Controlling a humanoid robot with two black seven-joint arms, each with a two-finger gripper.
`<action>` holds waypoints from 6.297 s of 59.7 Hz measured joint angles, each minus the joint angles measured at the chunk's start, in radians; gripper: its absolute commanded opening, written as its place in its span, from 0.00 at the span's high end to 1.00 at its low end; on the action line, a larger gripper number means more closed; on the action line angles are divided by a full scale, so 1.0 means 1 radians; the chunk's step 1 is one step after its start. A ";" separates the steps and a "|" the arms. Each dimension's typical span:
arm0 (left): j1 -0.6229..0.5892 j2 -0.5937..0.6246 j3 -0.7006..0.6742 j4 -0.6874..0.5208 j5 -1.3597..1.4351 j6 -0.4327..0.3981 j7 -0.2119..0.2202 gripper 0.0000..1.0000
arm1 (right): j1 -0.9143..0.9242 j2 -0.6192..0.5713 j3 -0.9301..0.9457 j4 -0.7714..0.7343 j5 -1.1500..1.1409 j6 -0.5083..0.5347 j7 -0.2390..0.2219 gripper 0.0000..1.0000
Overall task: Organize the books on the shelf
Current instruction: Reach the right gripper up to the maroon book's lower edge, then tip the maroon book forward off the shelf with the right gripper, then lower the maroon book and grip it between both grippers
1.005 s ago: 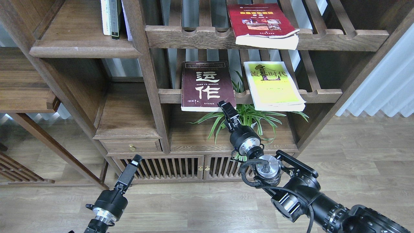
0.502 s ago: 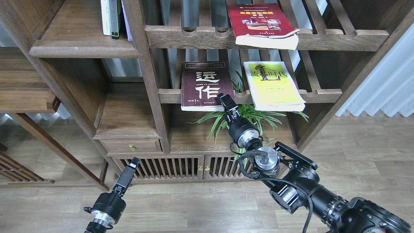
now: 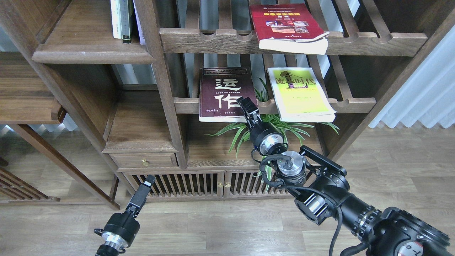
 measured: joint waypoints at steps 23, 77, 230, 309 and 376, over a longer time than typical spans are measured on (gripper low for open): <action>0.002 -0.002 0.000 0.001 0.000 0.000 0.001 0.00 | 0.006 0.000 -0.001 -0.005 0.002 -0.010 0.001 0.15; 0.023 0.000 -0.014 0.020 0.000 0.000 0.001 0.00 | -0.008 0.000 0.034 0.030 0.009 0.130 0.010 0.95; 0.226 0.189 -0.016 -0.423 -0.119 0.000 0.148 0.04 | -0.657 -0.170 -0.033 0.456 -0.332 0.607 -0.160 0.95; 0.212 0.190 0.094 -0.412 -0.172 0.000 0.188 0.69 | -0.721 -0.054 -0.077 0.379 -0.402 0.607 -0.259 0.92; 0.253 0.219 0.092 -0.404 -0.172 0.000 0.193 0.92 | -0.694 -0.020 -0.006 0.320 -0.407 0.606 -0.244 0.18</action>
